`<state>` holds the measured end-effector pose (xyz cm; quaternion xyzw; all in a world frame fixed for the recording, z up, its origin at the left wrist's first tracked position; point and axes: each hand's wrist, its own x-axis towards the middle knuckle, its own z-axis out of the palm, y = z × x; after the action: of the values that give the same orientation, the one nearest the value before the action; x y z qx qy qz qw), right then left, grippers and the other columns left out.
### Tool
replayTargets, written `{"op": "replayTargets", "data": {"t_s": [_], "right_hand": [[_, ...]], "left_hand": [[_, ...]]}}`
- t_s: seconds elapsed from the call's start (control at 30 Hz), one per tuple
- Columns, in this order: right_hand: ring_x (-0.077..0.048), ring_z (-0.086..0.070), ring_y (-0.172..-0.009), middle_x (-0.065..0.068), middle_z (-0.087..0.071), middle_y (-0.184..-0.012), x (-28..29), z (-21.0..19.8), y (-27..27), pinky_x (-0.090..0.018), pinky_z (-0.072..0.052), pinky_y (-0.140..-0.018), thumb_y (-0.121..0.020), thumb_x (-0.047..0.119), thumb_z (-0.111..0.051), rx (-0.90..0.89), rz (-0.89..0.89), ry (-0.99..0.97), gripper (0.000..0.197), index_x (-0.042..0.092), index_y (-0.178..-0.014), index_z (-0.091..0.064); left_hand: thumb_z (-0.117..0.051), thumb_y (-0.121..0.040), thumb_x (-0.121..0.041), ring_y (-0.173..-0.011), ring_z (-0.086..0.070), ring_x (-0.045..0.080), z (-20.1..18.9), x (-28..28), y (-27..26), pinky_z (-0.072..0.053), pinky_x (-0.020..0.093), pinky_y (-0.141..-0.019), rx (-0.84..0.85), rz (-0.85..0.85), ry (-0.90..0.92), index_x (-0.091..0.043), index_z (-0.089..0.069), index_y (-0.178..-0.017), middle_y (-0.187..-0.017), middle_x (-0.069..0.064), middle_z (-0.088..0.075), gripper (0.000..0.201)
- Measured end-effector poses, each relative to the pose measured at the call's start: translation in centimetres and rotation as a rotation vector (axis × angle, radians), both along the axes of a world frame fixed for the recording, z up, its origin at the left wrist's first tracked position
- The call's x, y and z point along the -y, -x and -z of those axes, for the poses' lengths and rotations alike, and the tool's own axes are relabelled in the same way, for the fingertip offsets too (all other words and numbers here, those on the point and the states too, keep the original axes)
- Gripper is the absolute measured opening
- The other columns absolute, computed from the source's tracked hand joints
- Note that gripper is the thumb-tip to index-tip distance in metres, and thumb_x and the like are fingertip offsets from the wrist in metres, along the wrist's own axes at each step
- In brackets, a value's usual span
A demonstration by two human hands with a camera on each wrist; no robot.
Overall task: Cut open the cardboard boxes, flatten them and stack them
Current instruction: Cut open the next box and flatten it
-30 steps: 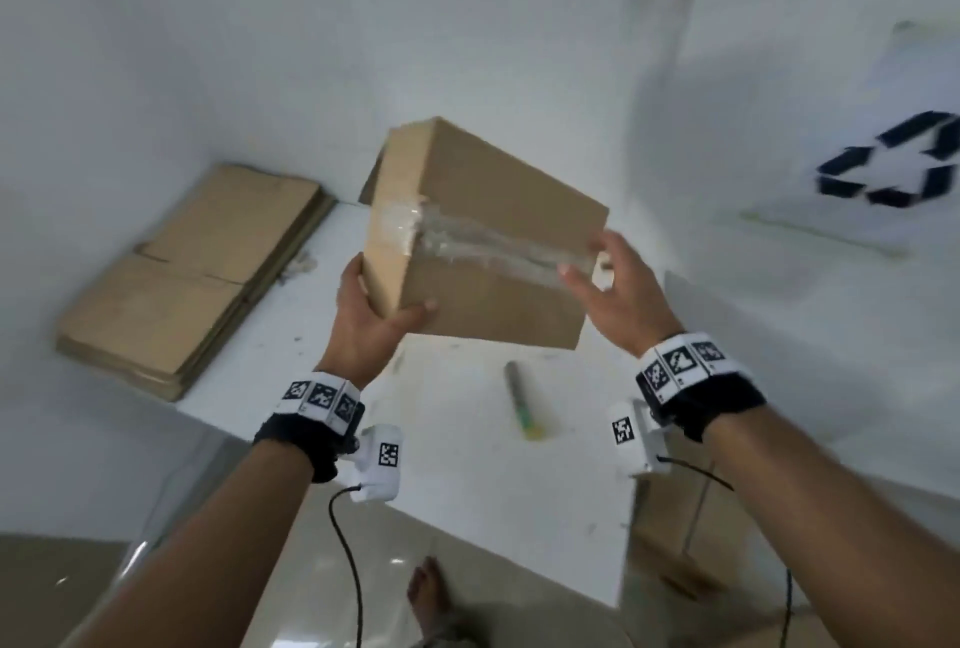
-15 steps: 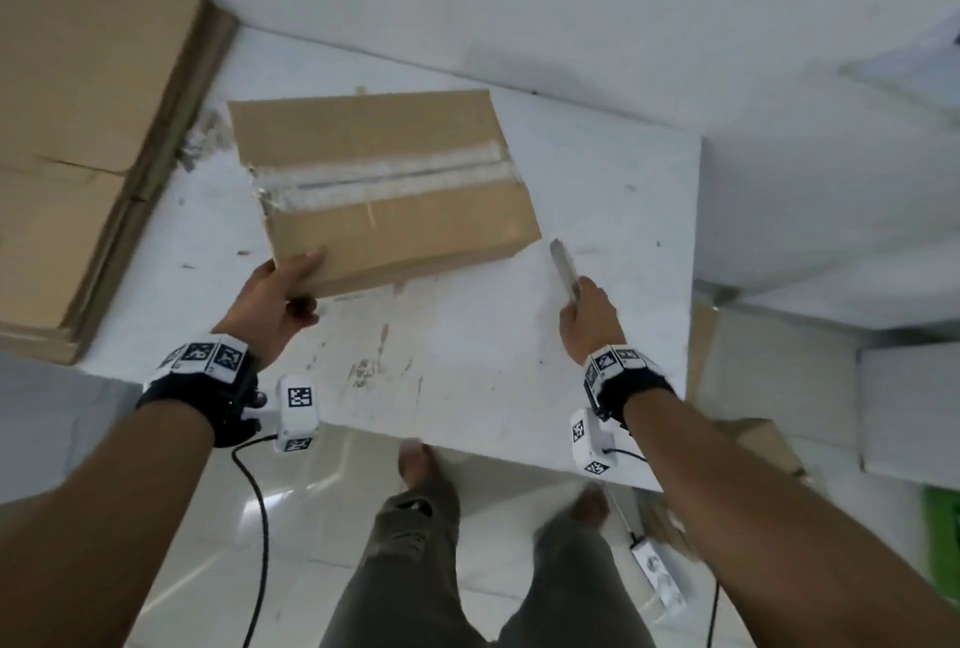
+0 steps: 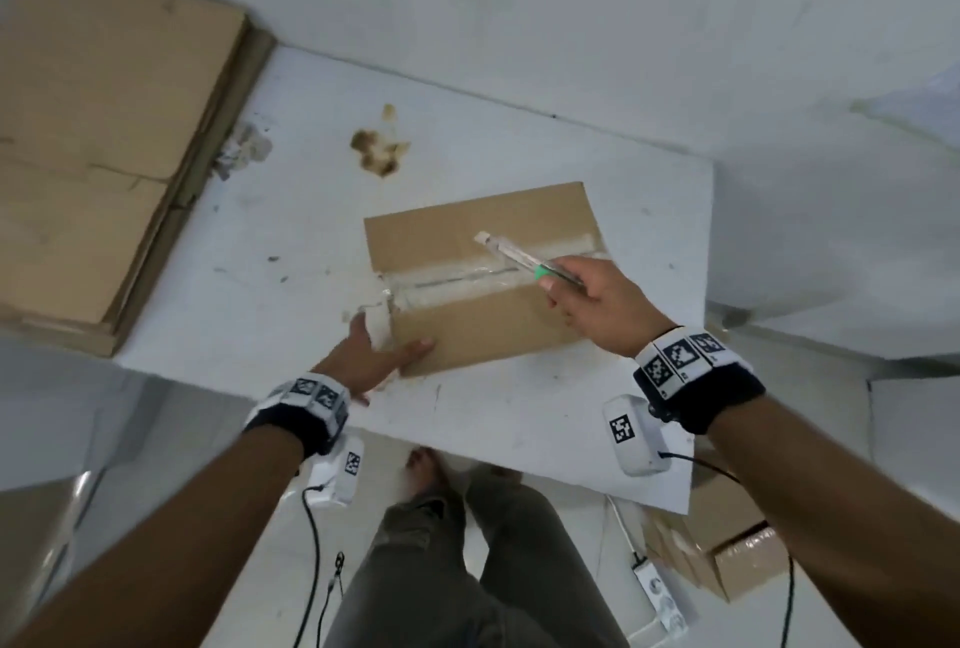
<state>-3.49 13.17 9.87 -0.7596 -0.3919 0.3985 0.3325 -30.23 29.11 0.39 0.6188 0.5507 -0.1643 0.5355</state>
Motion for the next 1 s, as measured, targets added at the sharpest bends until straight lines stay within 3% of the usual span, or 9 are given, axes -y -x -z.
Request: {"op": "replayTargets", "data": {"t_s": [0.07,0.2,0.27,0.33,0.47,0.57,0.77,0.9,1.0], "right_hand": [[-0.002,-0.041,-0.050,0.007,-0.051,-0.061,-1.0,1.1,0.2,-0.016,-0.034,-0.049,-0.099,0.026,-0.063,0.109,-0.048,-0.047,0.025,0.004,-0.087,-0.066],[-0.005,-0.037,-0.051,0.008,-0.045,-0.057,-3.0,2.4,0.1,-0.021,-0.030,-0.049,-0.093,0.038,-0.070,0.197,-0.148,-0.068,0.032,0.012,-0.075,-0.064],[-0.011,-0.042,-0.053,0.002,-0.052,-0.060,-4.3,2.2,0.0,-0.030,-0.035,-0.052,-0.095,0.039,-0.067,0.235,-0.273,-0.073,0.030,0.013,-0.079,-0.067],[-0.015,-0.050,-0.055,-0.003,-0.062,-0.068,-5.7,1.7,-0.1,-0.032,-0.040,-0.055,-0.098,0.033,-0.064,0.287,-0.431,-0.047,0.023,0.012,-0.093,-0.070],[-0.017,-0.063,-0.074,0.000,-0.068,-0.087,-8.2,0.9,-0.2,-0.038,-0.053,-0.071,-0.100,0.031,-0.057,0.403,-0.675,0.064,0.021,0.019,-0.113,-0.068],[-0.022,-0.065,-0.081,-0.001,-0.069,-0.094,-9.4,0.4,0.6,-0.039,-0.053,-0.075,-0.101,0.030,-0.055,0.458,-0.795,0.099,0.024,0.020,-0.118,-0.068],[-0.025,-0.062,-0.083,0.001,-0.065,-0.091,-11.0,-0.4,0.8,-0.038,-0.049,-0.073,-0.100,0.031,-0.055,0.574,-0.881,0.142,0.023,0.025,-0.117,-0.068],[-0.025,-0.060,-0.083,0.005,-0.056,-0.087,-11.4,-0.7,1.0,-0.031,-0.039,-0.070,-0.101,0.032,-0.053,0.628,-0.921,0.151,0.025,0.027,-0.121,-0.066],[-0.030,-0.064,-0.096,-0.001,-0.063,-0.100,-11.4,-1.0,1.3,-0.036,-0.045,-0.075,-0.100,0.034,-0.051,0.718,-0.957,0.109,0.032,0.033,-0.131,-0.061]], "left_hand": [[-0.079,-0.050,-0.085,-0.131,-0.053,0.036,0.2,0.4,0.0,-0.053,0.054,-0.100,0.108,-0.114,-0.256,-0.034,-0.008,-0.160,-0.158,0.010,-0.032,0.140],[-0.087,-0.066,-0.063,-0.132,-0.050,0.034,0.2,0.0,-2.5,-0.051,0.052,-0.106,0.344,-0.103,-0.465,-0.048,-0.025,-0.152,-0.158,0.006,-0.024,0.107],[-0.088,-0.068,-0.060,-0.133,-0.048,0.028,0.8,0.1,-3.5,-0.049,0.044,-0.107,0.349,-0.105,-0.433,-0.052,-0.029,-0.151,-0.156,0.003,-0.027,0.102],[-0.089,-0.069,-0.056,-0.124,-0.048,0.019,1.4,0.8,-3.7,-0.044,0.034,-0.101,0.354,-0.141,-0.384,-0.056,-0.026,-0.151,-0.146,-0.001,-0.039,0.103],[-0.092,-0.064,-0.056,-0.123,-0.047,0.017,2.0,1.7,-3.3,-0.044,0.037,-0.103,0.364,-0.213,-0.351,-0.064,-0.024,-0.147,-0.142,-0.002,-0.045,0.107],[-0.094,-0.062,-0.055,-0.126,-0.049,0.017,1.9,1.7,-3.3,-0.044,0.038,-0.108,0.366,-0.249,-0.320,-0.064,-0.025,-0.147,-0.140,-0.004,-0.045,0.110],[-0.096,-0.061,-0.050,-0.124,-0.049,0.019,2.1,1.6,-3.4,-0.044,0.037,-0.102,0.355,-0.256,-0.308,-0.065,-0.027,-0.145,-0.141,-0.004,-0.044,0.110],[-0.095,-0.061,-0.051,-0.123,-0.050,0.018,2.1,1.5,-4.2,-0.045,0.038,-0.104,0.328,-0.260,-0.310,-0.065,-0.025,-0.145,-0.141,-0.001,-0.045,0.110],[-0.087,-0.058,-0.061,-0.119,-0.059,0.020,2.6,2.2,-5.2,-0.052,0.045,-0.104,0.301,-0.303,-0.367,-0.060,-0.023,-0.146,-0.141,0.004,-0.049,0.108]]}}
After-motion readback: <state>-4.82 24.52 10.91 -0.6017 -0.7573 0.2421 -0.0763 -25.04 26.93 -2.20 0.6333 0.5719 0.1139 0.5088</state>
